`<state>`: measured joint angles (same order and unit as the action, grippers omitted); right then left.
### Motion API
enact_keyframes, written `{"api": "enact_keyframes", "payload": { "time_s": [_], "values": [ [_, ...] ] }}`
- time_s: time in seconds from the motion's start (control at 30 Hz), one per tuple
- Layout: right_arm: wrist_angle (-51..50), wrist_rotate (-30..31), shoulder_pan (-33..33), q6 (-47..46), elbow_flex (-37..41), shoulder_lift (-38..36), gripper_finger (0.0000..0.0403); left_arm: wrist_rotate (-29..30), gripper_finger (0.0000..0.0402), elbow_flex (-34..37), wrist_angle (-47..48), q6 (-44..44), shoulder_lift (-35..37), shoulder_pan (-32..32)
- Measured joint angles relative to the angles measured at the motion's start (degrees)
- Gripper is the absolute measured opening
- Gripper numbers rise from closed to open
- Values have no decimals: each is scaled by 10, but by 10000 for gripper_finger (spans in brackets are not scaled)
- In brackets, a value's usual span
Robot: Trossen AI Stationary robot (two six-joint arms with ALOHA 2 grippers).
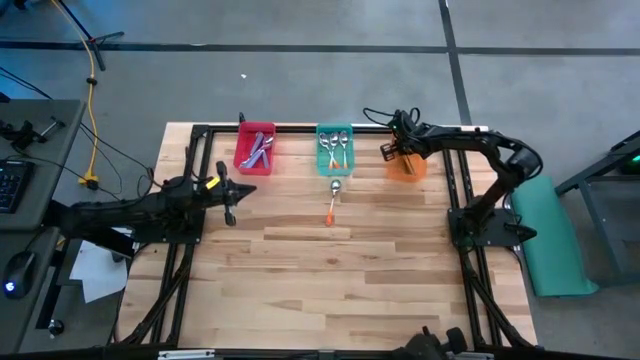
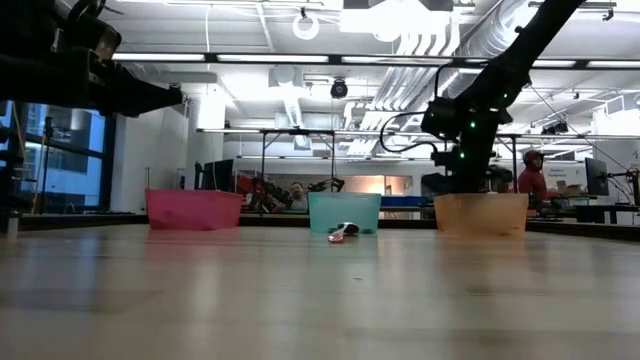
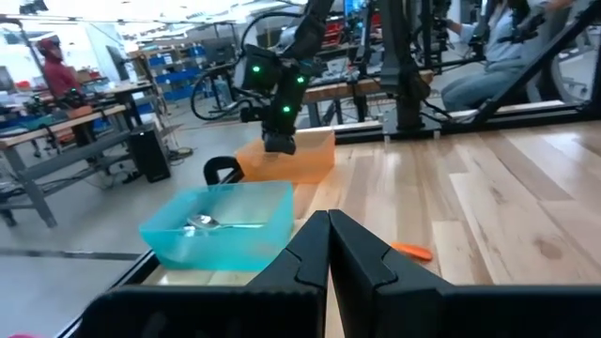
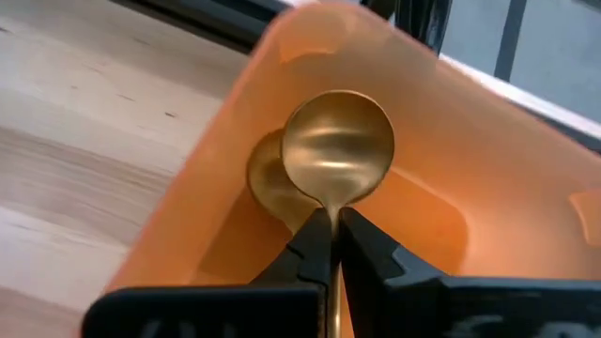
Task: Sort silverware by color (type)
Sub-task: Put the gold spoon into the orange bin, then put the orange spoon into the green bin
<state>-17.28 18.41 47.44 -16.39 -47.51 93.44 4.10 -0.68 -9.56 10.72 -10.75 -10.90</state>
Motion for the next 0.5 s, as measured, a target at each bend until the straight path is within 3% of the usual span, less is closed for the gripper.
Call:
{"api": "enact_keyframes", "payload": {
  "time_s": [0.2, 0.5],
  "values": [
    [2, 4, 2, -2, 0, 3, 14, 9, 1, 0, 25, 5, 33, 0],
    [-12, 25, -13, -1, 0, -60, 97, 12, 1, 0, 83, 10, 104, 0]
  ]
}}
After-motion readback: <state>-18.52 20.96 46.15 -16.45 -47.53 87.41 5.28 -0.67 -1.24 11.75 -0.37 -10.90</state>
